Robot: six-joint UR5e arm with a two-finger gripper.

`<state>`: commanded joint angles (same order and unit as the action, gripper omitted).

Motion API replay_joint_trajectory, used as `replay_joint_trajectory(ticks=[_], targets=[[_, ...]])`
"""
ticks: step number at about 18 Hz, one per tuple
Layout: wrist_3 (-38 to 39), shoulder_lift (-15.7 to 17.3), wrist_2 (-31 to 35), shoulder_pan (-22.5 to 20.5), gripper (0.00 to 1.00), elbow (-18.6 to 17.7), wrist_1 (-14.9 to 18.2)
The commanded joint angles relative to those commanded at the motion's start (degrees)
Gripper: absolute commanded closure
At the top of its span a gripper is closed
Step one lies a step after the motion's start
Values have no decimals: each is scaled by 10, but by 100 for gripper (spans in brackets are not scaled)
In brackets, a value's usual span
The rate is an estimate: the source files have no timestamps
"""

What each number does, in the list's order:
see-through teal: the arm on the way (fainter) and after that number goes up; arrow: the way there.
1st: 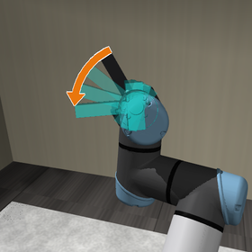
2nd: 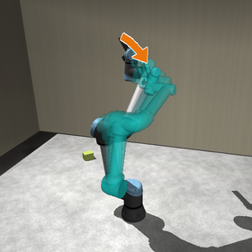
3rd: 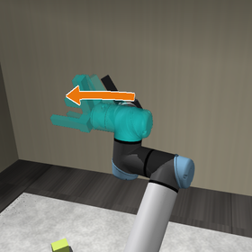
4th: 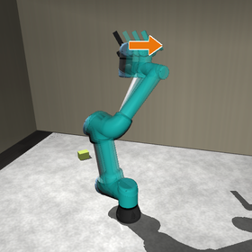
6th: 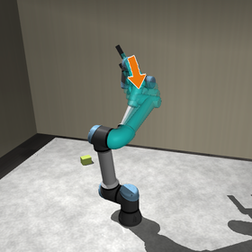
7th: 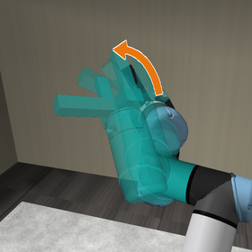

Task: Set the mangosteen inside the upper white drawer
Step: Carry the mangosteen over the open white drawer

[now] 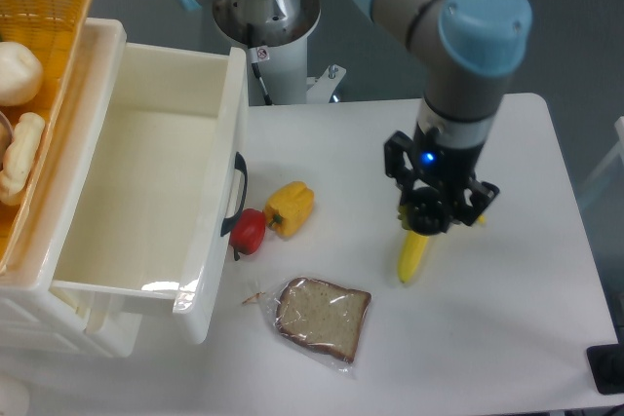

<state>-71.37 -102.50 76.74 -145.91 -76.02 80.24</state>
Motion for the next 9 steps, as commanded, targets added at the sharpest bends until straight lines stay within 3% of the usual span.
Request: replay_joint_trajectory(ticks=[6, 9], targets=[[49, 98, -71, 51, 99, -37, 4], [69, 107, -76, 97, 96, -50, 4]])
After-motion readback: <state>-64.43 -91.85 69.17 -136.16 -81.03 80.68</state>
